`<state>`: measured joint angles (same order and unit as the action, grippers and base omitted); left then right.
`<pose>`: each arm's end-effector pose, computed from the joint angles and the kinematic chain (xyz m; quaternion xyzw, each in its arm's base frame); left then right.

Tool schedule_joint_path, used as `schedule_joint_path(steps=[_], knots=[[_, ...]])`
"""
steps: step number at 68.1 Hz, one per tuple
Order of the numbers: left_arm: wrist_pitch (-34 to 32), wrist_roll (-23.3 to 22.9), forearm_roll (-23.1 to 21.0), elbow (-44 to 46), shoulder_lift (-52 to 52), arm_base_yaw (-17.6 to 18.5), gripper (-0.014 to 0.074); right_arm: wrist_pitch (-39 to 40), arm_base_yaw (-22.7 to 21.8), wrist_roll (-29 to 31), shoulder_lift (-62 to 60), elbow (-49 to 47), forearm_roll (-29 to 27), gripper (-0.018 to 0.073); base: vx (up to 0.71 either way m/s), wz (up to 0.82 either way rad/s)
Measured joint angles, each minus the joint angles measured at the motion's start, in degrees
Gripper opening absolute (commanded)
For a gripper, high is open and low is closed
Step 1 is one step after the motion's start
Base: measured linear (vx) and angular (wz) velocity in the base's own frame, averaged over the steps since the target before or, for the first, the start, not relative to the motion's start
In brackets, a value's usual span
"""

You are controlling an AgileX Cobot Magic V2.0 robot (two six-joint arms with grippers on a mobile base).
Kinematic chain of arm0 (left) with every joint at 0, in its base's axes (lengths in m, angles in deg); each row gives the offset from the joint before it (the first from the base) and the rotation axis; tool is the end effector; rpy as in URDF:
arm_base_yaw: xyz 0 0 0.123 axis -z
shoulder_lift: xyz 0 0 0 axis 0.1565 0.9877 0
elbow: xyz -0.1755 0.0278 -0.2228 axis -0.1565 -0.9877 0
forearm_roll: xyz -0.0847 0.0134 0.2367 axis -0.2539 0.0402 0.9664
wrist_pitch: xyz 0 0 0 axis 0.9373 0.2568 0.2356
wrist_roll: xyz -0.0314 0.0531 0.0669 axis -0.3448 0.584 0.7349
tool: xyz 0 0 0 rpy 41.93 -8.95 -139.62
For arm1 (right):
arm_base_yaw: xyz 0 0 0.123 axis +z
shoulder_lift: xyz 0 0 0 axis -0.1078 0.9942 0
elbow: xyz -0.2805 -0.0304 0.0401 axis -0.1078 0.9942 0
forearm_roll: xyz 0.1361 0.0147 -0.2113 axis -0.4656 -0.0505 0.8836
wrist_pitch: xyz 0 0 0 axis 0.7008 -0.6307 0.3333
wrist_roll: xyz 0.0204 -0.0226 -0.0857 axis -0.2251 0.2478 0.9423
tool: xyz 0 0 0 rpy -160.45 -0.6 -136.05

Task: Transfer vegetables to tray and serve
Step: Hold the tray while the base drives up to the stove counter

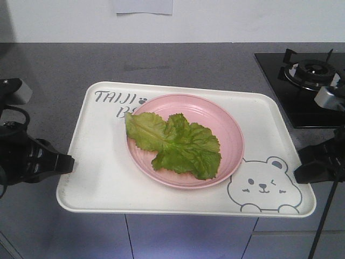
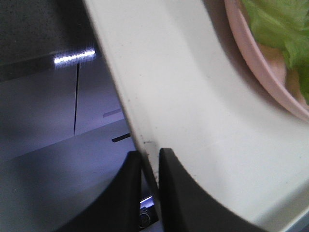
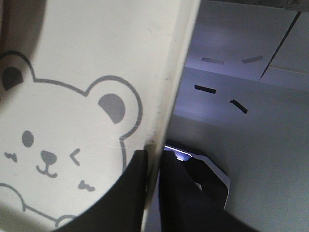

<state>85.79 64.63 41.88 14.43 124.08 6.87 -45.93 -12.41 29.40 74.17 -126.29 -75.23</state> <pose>0.2021 -0.0881 0.3273 0.1176 0.9298 -0.2159 0.2740 0.2360 0.0166 0.3057 -0.0938 0.9591 0.2110 0.1635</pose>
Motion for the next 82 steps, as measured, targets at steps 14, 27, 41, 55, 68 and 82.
schedule_joint_path(steps=[14, 27, 41, 55, 68, 82], knots=[[0.00, 0.00, 0.00, 0.00, 0.00, 0.00, -0.0006, 0.00, 0.00, 0.00, 0.00, 0.00, 0.00, -0.0003, 0.09, 0.00], [0.00, 0.00, 0.00, 0.00, 0.00, 0.00, -0.0006, 0.00, 0.00, 0.00, 0.00, 0.00, 0.00, -0.0003, 0.10, 0.02], [0.00, 0.00, 0.00, 0.00, 0.00, 0.00, -0.0006, 0.00, 0.00, 0.00, 0.00, 0.00, 0.00, -0.0003, 0.11, 0.01], [0.00, 0.00, 0.00, 0.00, 0.00, 0.00, -0.0006, 0.00, 0.00, 0.00, 0.00, 0.00, 0.00, -0.0003, 0.13, 0.01], [0.00, 0.00, 0.00, 0.00, 0.00, 0.00, -0.0006, 0.00, 0.00, 0.00, 0.00, 0.00, 0.00, -0.0003, 0.14, 0.03], [0.00, 0.00, 0.00, 0.00, 0.00, 0.00, -0.0006, 0.00, 0.00, 0.00, 0.00, 0.00, 0.00, -0.0003, 0.15, 0.03]])
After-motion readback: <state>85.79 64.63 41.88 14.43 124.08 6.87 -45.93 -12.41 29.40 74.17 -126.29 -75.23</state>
